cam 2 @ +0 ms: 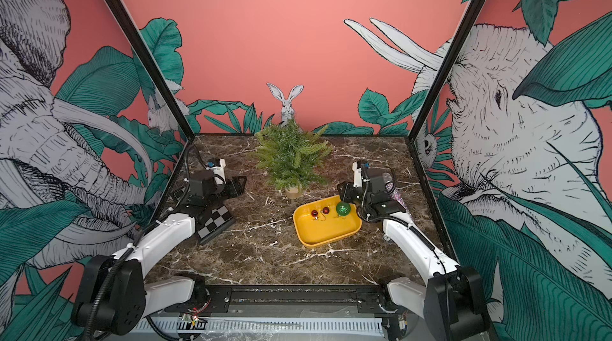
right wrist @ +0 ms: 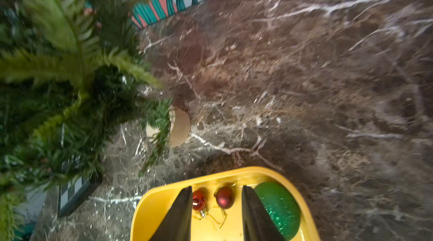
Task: Decorate the small christmas tree with ornaments
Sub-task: Pick up an ornament from the container.
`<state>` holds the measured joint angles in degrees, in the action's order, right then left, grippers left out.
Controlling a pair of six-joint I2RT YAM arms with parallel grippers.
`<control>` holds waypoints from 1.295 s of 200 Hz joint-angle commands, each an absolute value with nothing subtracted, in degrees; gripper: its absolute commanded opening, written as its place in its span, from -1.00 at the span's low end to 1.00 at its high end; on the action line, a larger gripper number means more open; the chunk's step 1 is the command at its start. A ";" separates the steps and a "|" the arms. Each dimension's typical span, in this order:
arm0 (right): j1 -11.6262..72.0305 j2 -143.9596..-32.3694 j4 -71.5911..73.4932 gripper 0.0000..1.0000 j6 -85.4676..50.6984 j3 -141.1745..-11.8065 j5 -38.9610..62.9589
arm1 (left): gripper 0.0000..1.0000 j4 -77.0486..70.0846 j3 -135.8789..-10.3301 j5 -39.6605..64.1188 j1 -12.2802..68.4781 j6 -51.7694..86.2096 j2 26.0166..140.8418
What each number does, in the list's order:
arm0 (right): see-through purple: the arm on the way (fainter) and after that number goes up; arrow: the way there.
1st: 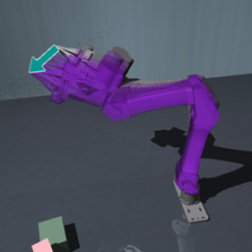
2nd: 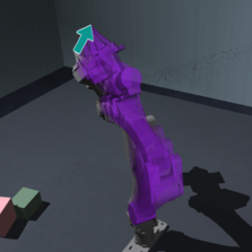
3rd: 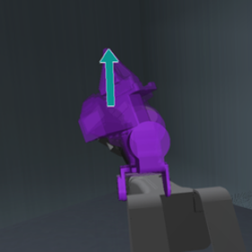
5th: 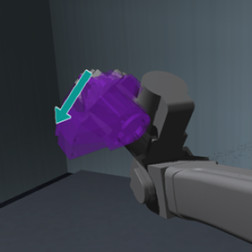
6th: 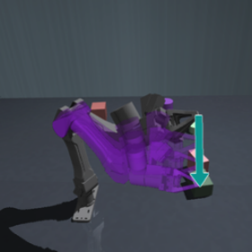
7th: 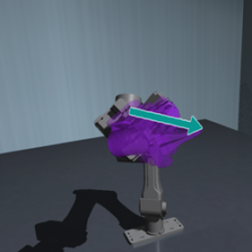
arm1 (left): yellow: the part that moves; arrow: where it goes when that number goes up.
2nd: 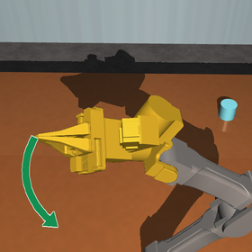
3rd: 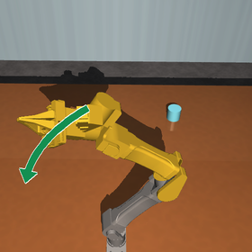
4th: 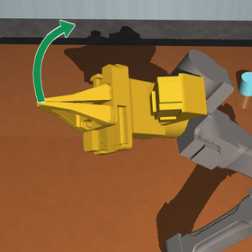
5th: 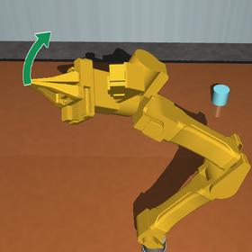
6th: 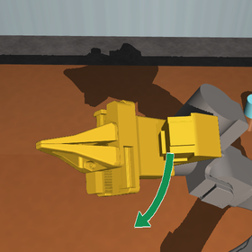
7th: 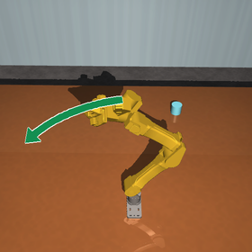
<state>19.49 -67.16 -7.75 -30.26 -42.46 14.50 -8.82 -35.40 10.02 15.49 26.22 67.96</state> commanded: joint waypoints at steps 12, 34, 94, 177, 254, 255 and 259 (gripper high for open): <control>25.33 -71.06 -12.87 -0.29 -35.46 -42.50 8.01 | 0.26 -7.18 -31.54 9.29 19.51 30.91 65.27; 29.10 -74.62 -12.16 -0.25 -38.47 -42.39 4.26 | 0.27 -7.13 -31.11 9.67 19.86 31.72 66.20; 33.85 -84.76 -10.86 -0.22 -42.89 -45.13 0.75 | 0.29 -7.78 -31.21 10.11 20.74 32.94 68.48; 35.60 -90.60 -7.06 -0.17 -45.18 -46.50 -6.03 | 0.29 -8.30 -31.36 10.72 20.92 33.40 70.89; 35.60 -95.08 -4.17 -0.29 -45.57 -48.07 -6.34 | 0.28 -8.00 -32.26 10.81 20.92 33.13 72.77; 35.60 -95.09 -4.19 -0.29 -45.64 -48.07 -6.33 | 0.28 -8.00 -32.26 10.81 20.92 33.13 72.77; 35.60 -95.26 -4.20 -0.28 -45.68 -48.12 -6.16 | 0.28 -8.00 -32.21 10.81 20.92 33.13 72.83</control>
<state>35.22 -94.02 -5.61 -43.57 -47.09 -5.28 -7.57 -31.83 10.72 20.60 32.21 72.73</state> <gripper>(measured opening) 0.357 0.641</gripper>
